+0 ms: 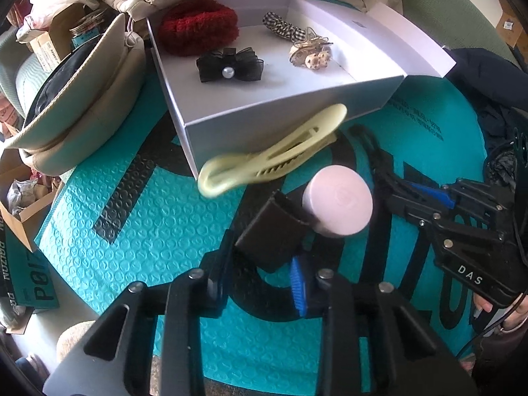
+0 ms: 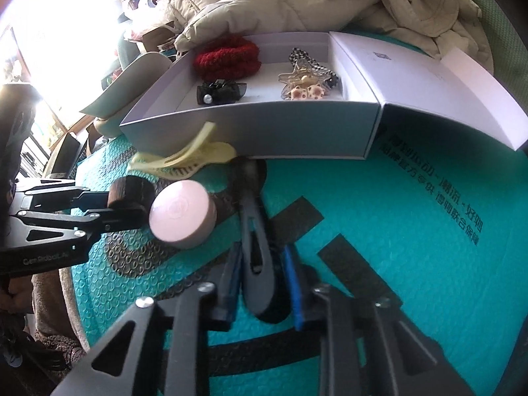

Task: Organize objects
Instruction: 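Move left tool to black fabric hair tie while right tool approaches long black snap clip, then close left tool on black hair tie while right tool closes on black snap clip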

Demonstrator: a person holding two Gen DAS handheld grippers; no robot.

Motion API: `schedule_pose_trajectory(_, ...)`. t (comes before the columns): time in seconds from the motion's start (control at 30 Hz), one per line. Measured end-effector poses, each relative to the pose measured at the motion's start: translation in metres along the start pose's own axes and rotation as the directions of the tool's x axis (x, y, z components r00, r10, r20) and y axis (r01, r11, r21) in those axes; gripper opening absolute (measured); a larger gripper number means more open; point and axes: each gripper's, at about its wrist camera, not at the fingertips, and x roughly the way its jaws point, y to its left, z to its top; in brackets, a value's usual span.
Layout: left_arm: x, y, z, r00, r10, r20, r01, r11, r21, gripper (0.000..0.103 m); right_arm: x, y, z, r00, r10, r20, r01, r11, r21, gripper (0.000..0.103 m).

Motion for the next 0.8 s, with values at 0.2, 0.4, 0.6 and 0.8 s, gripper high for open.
schedule_pose_trajectory(0.2, -0.006, -0.005, -0.01, 1.0, -0.003, -0.012, 0.003, 1.0, 0.002, 0.028, -0.008, -0.003, -0.012, 1.0, -0.001, 0.0, 0.001, 1.0, 0.023, 0.021)
schedule_pose_trajectory(0.4, -0.014, -0.014, -0.027, 1.0, -0.018, -0.025, 0.018, 1.0, 0.011, 0.028, -0.02, -0.004, -0.031, 1.0, -0.003, -0.008, 0.003, 0.999, 0.038, 0.022)
schedule_pose_trajectory(0.6, -0.023, -0.025, -0.04, 0.998, -0.045, -0.034, 0.046, 0.999, 0.03, 0.028, -0.033, -0.006, -0.048, 1.0, -0.011, -0.013, 0.012, 0.998, 0.055, 0.022)
schedule_pose_trajectory(0.8, -0.024, -0.031, -0.046, 0.999, -0.042, -0.035, 0.043, 0.998, 0.047, 0.028, -0.033, -0.007, -0.051, 1.0, -0.01, -0.019, 0.011, 0.998, 0.065, 0.022)
